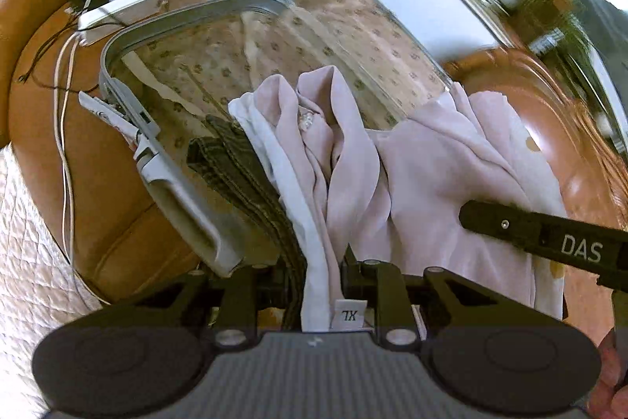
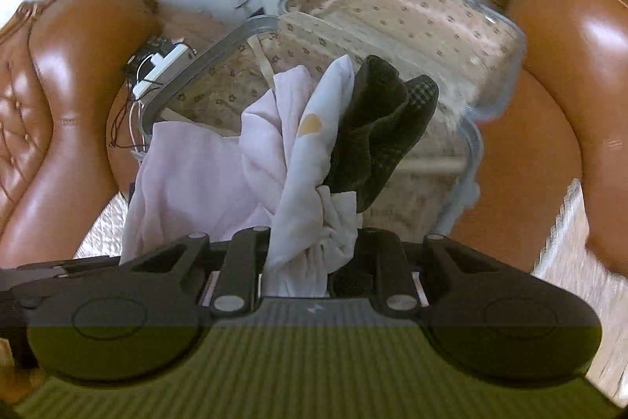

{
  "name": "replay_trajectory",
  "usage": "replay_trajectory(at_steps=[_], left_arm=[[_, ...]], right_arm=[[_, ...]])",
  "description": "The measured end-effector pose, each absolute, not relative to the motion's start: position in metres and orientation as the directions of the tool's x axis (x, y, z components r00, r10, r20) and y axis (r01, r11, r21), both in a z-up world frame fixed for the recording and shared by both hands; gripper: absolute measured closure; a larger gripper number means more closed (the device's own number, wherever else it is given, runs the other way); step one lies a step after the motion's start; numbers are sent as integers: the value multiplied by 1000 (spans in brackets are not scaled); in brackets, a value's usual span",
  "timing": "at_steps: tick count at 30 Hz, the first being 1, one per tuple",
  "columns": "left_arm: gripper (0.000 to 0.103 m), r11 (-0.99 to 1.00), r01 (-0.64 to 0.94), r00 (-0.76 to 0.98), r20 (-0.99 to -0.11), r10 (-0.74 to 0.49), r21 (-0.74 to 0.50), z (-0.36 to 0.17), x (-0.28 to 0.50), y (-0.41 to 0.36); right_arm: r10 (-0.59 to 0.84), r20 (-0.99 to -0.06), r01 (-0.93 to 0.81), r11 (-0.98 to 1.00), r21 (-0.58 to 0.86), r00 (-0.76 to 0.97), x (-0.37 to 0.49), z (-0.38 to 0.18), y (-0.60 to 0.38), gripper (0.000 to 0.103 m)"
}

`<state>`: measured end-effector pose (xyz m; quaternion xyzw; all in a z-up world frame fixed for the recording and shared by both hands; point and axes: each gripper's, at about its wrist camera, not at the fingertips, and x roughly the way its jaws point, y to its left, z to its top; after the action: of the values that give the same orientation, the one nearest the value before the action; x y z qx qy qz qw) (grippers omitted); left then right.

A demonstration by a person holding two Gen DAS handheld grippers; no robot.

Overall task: Organize soft objects
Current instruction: 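Lower the held clothes into the floral-lined suitcase with both grippers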

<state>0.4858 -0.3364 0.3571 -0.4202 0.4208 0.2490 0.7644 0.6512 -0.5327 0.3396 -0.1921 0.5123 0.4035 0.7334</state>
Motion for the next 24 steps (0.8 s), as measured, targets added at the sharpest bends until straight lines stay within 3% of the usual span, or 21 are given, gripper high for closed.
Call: replay_trajectory(at_steps=[14,24], left_arm=[[80,121,-937,346,-919,191,-328,269,568,-322],[79,-5,-969,241,-943,228,-248,233,582,-319]], right_arm=[[311,-949,-972,201,124,-57,738,254,-409,78],[261,-950,-982,41,187,-170,755,195,-357,78]])
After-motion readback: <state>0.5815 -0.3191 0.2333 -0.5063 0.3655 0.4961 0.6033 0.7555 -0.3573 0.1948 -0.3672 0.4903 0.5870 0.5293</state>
